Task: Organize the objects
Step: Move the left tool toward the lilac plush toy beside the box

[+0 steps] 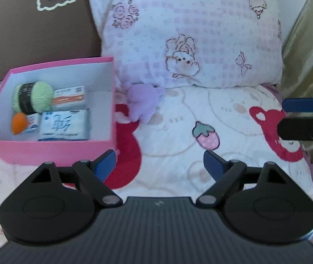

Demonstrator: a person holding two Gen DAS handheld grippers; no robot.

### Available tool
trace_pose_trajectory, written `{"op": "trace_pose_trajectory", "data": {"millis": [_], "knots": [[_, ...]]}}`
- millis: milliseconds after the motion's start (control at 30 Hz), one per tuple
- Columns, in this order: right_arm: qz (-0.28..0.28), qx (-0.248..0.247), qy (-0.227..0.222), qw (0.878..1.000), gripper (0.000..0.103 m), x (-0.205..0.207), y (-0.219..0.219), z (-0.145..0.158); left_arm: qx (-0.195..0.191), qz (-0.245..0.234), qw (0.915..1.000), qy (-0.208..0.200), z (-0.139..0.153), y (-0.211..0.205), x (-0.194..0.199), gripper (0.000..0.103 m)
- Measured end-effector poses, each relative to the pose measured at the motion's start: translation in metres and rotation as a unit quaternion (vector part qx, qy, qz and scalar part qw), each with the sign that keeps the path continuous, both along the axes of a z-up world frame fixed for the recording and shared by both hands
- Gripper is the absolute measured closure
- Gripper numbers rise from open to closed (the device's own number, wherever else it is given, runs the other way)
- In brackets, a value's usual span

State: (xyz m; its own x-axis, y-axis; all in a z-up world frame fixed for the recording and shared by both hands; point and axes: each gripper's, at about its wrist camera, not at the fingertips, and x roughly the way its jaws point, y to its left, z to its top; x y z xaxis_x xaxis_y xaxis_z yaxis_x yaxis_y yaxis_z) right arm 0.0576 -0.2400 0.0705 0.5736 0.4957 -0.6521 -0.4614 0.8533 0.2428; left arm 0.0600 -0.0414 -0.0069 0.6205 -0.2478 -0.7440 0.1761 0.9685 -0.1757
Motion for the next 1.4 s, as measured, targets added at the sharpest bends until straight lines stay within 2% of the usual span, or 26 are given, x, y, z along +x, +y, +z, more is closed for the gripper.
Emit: {"op": "trace_pose_trajectory", "data": {"millis": [133, 333, 500, 633, 800, 1000, 1100, 1200, 1300, 1400], "knots": [[0.005, -0.011, -0.009, 1.0, 0.012, 0.013, -0.002, -0.004, 0.003, 0.018, 0.9995, -0.027, -0.013, -0.016, 0.01, 0.017], [0.013, -0.009, -0.014, 1.0, 0.012, 0.041, -0.005, -0.019, 0.044, 0.026, 0.997, -0.058, -0.031, -0.048, 0.027, 0.017], [0.012, 0.048, 0.014, 0.999, 0.012, 0.076, -0.021, -0.033, 0.072, 0.036, 0.9938, -0.077, -0.048, -0.069, 0.047, 0.017], [0.016, 0.078, 0.039, 0.996, 0.012, 0.115, -0.032, -0.048, 0.112, 0.039, 0.9881, -0.099, -0.066, -0.083, 0.064, 0.018], [0.049, 0.065, 0.052, 0.995, 0.012, 0.163, -0.03, -0.071, 0.146, 0.04, 0.9826, -0.107, -0.09, -0.096, 0.087, 0.019], [0.088, 0.036, 0.068, 0.993, 0.013, 0.204, -0.006, -0.099, 0.175, 0.026, 0.9784, -0.107, -0.115, -0.106, 0.109, 0.021], [0.106, 0.027, 0.073, 0.991, 0.013, 0.219, 0.007, -0.11, 0.186, 0.021, 0.9765, -0.107, -0.123, -0.11, 0.119, 0.025], [0.124, 0.026, 0.081, 0.989, 0.017, 0.232, 0.018, -0.119, 0.194, 0.016, 0.9759, -0.1, -0.131, -0.111, 0.128, 0.038], [0.146, 0.018, 0.084, 0.986, 0.022, 0.241, 0.03, -0.126, 0.186, 0.024, 0.9786, -0.085, -0.138, -0.105, 0.137, 0.044], [0.162, 0.009, 0.089, 0.983, 0.031, 0.249, 0.041, -0.134, 0.177, 0.029, 0.9796, -0.09, -0.14, -0.099, 0.138, 0.047]]}}
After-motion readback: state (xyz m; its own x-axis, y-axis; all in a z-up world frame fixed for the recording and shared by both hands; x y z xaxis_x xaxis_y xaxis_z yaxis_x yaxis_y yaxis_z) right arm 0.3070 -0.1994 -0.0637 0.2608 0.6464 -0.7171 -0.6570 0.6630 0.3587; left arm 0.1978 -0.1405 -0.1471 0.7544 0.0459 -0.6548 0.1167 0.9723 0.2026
